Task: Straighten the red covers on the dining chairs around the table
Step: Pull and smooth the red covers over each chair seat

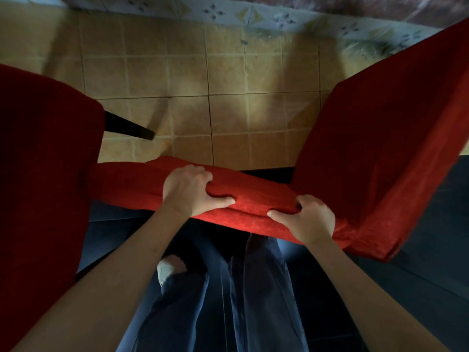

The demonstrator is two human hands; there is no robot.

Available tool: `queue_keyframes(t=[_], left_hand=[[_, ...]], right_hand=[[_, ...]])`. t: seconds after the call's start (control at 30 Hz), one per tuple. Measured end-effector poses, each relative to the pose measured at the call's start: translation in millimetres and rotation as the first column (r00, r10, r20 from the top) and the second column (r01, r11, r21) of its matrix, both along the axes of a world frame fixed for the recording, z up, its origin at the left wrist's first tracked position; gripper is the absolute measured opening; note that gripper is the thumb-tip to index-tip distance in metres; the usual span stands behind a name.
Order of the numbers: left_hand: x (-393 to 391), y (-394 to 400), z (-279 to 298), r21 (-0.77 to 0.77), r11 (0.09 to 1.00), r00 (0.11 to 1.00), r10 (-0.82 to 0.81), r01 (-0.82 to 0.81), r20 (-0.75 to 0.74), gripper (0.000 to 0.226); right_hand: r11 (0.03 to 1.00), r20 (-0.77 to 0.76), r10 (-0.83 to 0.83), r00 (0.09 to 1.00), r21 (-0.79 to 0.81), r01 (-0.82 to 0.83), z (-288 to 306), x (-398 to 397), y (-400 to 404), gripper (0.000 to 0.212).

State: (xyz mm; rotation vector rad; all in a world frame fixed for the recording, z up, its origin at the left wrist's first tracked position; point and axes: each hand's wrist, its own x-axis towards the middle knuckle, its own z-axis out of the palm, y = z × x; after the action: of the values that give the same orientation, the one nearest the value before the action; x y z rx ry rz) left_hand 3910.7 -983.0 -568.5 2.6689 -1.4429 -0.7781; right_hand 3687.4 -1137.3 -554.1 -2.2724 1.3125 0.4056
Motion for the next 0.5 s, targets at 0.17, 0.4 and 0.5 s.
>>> queue_keyframes(t=[0.17,0.4,0.5], left_hand=[[1,-5,1,0.03,1.0,1.0,0.008,-0.008,0.0,0.094],[6,-11,6,0.173,0.985,0.998,0.022,-0.01,-0.067,0.095],[8,-14,8,0.238,0.971,0.996,0.031,-0.009,-0.089,0.097]], right_hand=[[0.999,0.001,0.028,1.0,0.024,-0.028,3,5,-8,0.069],[0.995,-0.039,0.059,0.998,0.084,-0.055,3,10,-15,0.07],[0.988,-0.071,0.095,0.993,0.125,-0.086,5,12,-19,0.068]])
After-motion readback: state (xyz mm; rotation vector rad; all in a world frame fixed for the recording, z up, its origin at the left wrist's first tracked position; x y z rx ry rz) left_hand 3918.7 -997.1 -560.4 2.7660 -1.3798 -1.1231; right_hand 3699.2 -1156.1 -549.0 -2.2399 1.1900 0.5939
